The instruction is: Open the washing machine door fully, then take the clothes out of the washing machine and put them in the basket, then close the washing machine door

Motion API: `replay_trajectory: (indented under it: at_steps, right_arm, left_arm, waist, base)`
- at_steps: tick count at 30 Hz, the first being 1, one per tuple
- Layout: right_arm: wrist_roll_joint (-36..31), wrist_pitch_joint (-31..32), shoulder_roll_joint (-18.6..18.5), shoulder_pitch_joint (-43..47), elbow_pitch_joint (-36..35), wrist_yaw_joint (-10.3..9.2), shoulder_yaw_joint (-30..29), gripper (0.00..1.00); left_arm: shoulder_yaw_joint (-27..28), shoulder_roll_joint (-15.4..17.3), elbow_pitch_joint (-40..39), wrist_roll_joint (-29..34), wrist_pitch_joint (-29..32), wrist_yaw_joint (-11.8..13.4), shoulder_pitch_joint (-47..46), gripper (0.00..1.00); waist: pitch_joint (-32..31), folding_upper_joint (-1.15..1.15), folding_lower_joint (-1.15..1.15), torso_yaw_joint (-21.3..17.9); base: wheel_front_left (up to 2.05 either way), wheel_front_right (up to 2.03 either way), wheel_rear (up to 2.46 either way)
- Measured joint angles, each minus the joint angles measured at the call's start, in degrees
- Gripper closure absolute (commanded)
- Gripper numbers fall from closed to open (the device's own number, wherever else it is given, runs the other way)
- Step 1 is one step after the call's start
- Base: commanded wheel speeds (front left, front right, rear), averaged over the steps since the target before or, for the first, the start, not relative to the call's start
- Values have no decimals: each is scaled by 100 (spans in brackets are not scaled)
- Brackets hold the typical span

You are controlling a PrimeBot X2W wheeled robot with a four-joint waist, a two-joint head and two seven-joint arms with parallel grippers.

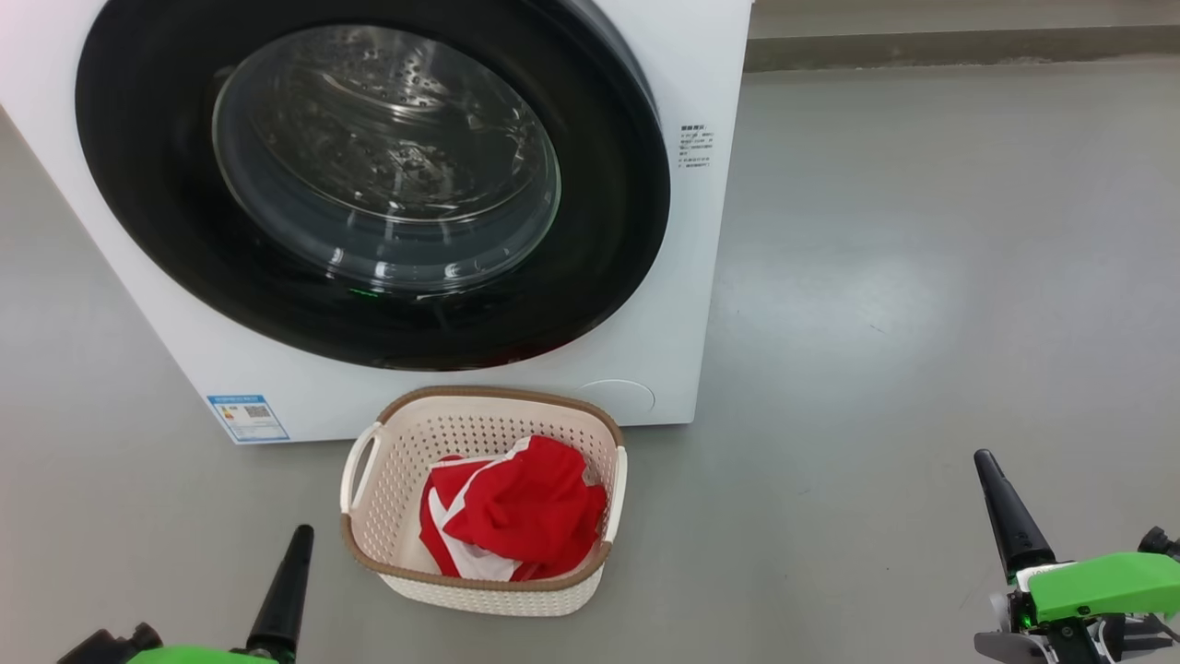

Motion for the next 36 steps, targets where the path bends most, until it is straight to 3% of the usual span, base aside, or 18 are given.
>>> replay_trajectory:
  at_steps: [19, 36]
  right_arm:
    - [1118, 302, 34, -191, 113, -1, -42, 100]
    - [1230, 302, 54, -253, 113, -1, -57, 100]
  left_arm:
    - [165, -21, 20, -1189, 299, -104, -157, 100]
    - [176, -27, 22, -1222, 299, -140, -158, 100]
  waist:
    - [92, 0, 0, 17]
    - [92, 0, 0, 17]
  base:
    - [0, 0, 0]
    - [0, 0, 0]
